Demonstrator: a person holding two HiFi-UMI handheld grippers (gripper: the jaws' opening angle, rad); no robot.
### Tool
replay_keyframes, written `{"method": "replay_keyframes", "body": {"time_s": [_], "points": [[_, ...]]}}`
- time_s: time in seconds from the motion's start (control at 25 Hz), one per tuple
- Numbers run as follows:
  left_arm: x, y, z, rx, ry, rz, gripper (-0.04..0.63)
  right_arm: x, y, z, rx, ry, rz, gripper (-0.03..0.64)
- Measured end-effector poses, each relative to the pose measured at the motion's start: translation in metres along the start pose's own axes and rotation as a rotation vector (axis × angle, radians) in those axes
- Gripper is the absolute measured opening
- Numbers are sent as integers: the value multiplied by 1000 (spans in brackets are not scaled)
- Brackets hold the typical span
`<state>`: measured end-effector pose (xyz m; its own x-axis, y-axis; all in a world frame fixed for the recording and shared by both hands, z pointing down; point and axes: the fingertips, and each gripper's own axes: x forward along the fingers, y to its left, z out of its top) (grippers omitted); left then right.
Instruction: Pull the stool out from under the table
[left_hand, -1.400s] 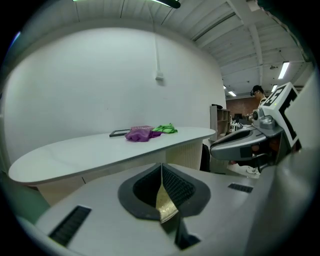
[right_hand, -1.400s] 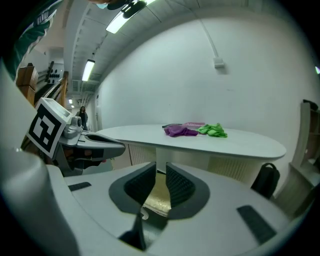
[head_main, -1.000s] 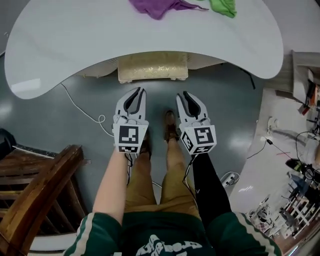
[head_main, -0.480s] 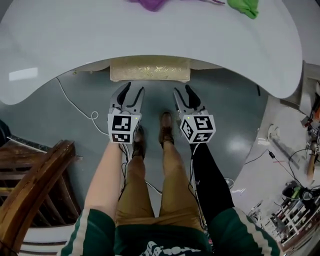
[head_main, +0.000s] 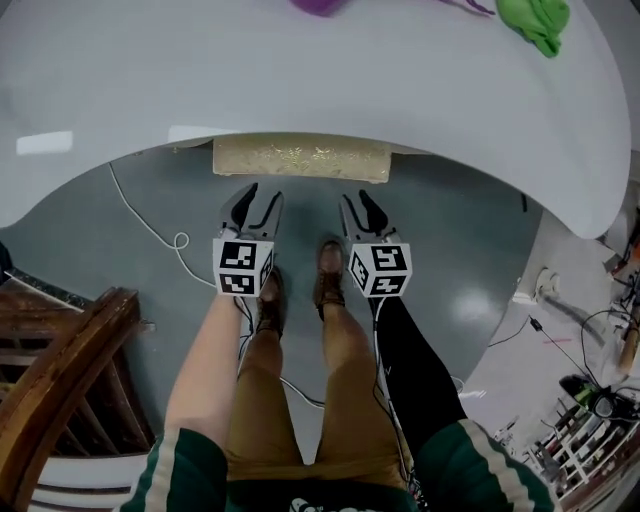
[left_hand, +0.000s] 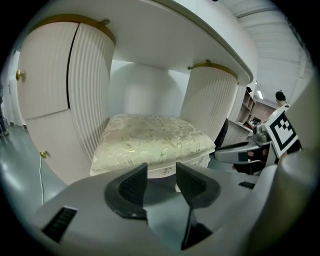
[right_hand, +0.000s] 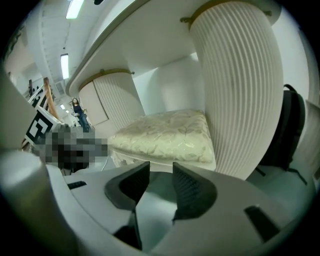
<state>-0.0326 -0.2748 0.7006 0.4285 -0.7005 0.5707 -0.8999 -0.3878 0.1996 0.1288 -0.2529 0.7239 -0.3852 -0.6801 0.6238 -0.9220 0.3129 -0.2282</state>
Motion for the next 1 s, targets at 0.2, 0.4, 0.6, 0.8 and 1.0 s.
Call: {"method": "replay_keyframes", "body": {"time_s": [0.2,0.4,0.6,0.8,1.0], "points": [[33,1,-19,4,-22,-5,170,31,-8,-18,-15,-35,-40,134],[32,1,-15,-23,-83,-25,133,36,3,-9,36,-107,4,180],[10,22,-9,-73,-97,3,195,6,-23,3,109,-145,-37,222],[-10,67,-6,-97,-91,52,259,-12,-72,20,138,-162,-107,246],[-13,82,14,-109,-114,-13,307,-7,-81,28,182,-160,-11,290]]}}
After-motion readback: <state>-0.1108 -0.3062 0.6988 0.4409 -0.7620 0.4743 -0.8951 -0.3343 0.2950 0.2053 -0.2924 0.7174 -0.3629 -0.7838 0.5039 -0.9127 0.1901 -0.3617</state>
